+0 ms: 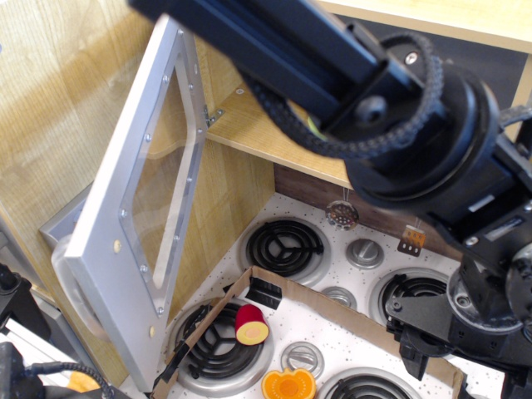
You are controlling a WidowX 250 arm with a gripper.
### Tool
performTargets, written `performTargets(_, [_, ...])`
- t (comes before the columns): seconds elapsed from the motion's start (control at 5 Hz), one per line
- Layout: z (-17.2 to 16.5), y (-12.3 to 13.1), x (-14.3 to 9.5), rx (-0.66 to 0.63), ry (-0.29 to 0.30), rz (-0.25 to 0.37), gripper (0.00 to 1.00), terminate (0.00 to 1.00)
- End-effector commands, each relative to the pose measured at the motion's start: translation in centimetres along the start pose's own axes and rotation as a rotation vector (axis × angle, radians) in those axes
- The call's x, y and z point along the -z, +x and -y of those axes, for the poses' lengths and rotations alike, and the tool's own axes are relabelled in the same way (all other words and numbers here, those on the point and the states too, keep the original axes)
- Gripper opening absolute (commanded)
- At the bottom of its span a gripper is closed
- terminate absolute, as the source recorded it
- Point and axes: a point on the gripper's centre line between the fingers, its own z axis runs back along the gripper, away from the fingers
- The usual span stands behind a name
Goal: Close microwave
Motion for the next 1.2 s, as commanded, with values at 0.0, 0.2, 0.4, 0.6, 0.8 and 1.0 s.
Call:
performTargets(0.0, [0.0, 0.0, 0.0, 0.000, 0.000, 0.000, 1.00, 0.00])
performTargets(0.2, [-1.0, -0.2, -1.8, 0.039, 0.017, 0.034, 1.00, 0.00])
performTargets(0.4, [-2.6, -0.5, -3.9, 0.076, 0.023, 0.070, 1.00, 0.00])
performTargets(0.6, [-3.8, -0.8, -6.4, 0.094, 0.060, 0.065, 1.00, 0.00])
performTargets(0.8, [-5.5, -0.5, -8.9, 0.147, 0.080, 0.057, 1.00, 0.00])
performTargets(1.0, [-7.1, 0.1, -11.2, 0.198, 0.112, 0.064, 1.00, 0.00])
